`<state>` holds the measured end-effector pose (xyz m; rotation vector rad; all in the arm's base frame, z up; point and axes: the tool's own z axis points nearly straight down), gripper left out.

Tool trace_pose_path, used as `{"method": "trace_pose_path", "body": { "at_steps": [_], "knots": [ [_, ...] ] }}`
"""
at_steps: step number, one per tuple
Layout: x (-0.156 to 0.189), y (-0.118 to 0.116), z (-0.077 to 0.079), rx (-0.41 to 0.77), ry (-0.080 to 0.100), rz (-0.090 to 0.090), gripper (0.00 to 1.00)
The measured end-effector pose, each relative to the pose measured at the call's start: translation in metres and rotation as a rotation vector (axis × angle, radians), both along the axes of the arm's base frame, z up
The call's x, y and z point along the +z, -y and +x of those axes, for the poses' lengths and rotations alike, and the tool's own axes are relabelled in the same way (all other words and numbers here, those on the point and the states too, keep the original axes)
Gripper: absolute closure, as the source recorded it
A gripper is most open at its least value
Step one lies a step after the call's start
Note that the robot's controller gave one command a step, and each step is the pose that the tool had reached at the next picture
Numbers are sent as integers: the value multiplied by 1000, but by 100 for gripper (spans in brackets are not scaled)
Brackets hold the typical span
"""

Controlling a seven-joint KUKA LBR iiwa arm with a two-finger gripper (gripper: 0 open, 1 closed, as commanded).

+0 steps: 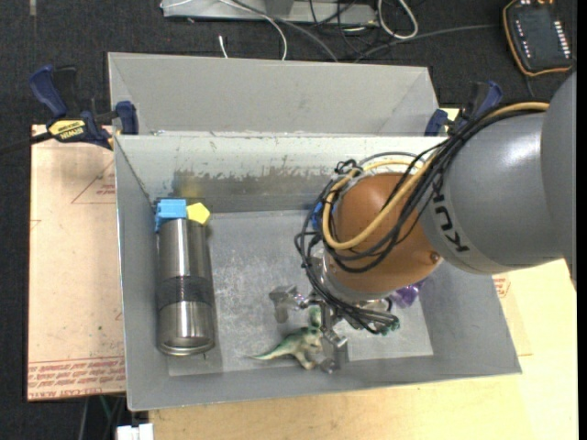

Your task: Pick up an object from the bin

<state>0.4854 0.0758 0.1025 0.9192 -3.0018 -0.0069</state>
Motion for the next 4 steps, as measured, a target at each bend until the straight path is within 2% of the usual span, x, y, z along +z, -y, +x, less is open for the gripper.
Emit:
{"method": "trace_pose_path", "body": {
  "at_steps": [1,2,4],
  "knots": [
    [-30,10,2,233,30,4,0],
    [-30,14,6,117,10,5,100],
    [-17,14,5,116,8,5,100]
  ]
}}
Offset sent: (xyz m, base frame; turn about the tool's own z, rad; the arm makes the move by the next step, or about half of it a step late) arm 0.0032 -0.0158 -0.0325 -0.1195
